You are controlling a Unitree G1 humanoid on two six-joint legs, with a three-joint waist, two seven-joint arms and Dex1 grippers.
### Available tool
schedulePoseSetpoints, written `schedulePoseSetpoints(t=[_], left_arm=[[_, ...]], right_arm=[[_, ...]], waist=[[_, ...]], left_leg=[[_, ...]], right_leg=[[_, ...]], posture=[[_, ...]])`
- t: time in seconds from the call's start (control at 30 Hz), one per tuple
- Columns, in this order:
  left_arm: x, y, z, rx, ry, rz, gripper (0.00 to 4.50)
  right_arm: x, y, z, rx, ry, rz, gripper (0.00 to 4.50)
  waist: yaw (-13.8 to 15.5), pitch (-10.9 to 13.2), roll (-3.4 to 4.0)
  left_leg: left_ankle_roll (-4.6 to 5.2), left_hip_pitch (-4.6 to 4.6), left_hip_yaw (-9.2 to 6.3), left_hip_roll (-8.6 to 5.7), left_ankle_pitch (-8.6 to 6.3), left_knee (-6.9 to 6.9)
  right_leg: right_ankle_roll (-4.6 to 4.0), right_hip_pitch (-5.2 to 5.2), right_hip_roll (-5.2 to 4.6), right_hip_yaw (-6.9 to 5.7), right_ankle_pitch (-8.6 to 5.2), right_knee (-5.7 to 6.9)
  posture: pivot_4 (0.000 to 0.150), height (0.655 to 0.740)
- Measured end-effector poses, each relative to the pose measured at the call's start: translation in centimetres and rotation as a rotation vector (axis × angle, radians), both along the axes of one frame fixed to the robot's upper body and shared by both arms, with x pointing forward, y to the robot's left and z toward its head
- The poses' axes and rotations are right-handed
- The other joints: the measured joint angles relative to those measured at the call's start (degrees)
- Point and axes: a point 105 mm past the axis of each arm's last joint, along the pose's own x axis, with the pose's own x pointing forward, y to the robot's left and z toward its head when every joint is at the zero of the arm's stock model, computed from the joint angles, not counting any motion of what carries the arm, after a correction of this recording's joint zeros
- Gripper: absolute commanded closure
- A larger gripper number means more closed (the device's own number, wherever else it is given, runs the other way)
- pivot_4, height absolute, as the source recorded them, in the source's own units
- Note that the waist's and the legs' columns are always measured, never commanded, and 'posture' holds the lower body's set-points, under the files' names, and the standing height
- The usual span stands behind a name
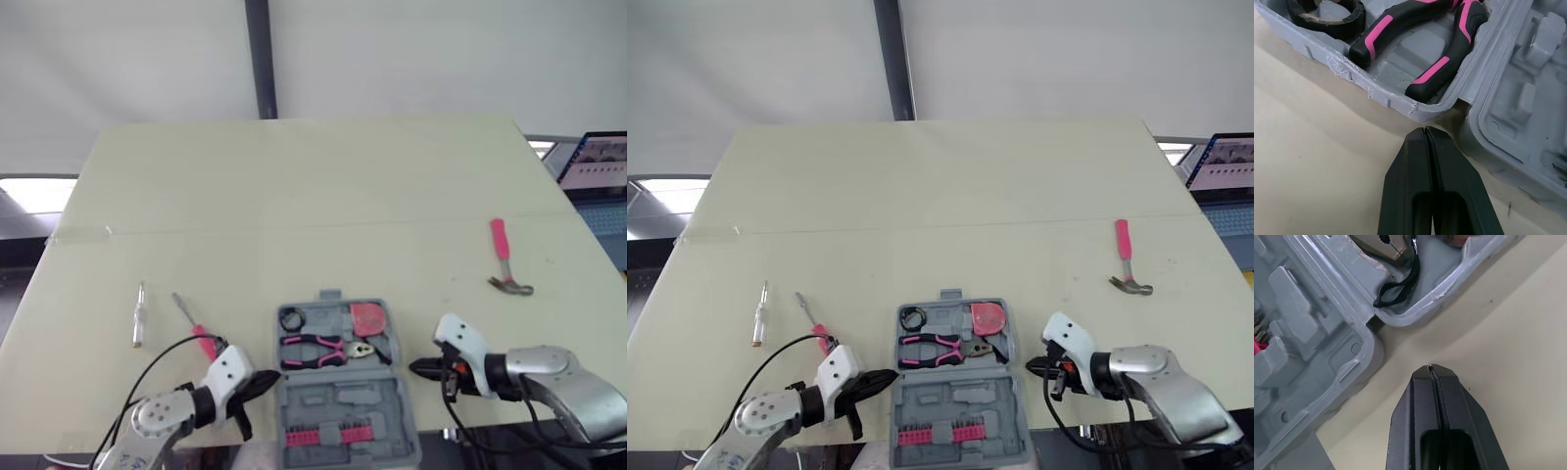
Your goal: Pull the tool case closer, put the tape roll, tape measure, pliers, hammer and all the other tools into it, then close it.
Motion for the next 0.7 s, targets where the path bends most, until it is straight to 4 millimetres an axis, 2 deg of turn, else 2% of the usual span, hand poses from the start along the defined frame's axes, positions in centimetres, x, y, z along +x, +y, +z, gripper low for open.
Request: schedulePoseSetpoints(t=[0.27,0.43,0.7], left_arm=[[0.5,-0.6,0.3,0.003,0.035,-0.016,4.43],[0.6,-1.2,0.5,0.006,0.052,-0.025,4.43],[0.6,-1.5,0.7,0.013,0.079,-0.015,4.43]], right_arm=[[-0.2,0.4,-0.4,0.008,0.022,0.001,4.50],[-0.4,1.4,-0.6,0.024,0.036,0.026,4.50],[0.4,1.9,0.0,0.034,0.008,0.030,4.50]], waist=[[0.0,0.0,0.01],[0.0,0.0,0.00],[0.0,0.0,0.00]], left_leg=[[0.00,0.00,0.00,0.00,0.00,0.00],[-0.01,0.00,0.00,0.00,0.00,0.00],[-0.01,-0.03,-0.01,0.00,0.00,0.00]], right_leg=[[0.00,0.00,0.00,0.00,0.00,0.00],[0.00,0.00,0.00,0.00,0.00,0.00],[0.00,-0.02,0.00,0.00,0.00,-0.01]], posture=[[0.150,0.7400],[0.150,0.7400],[0.150,0.7400]])
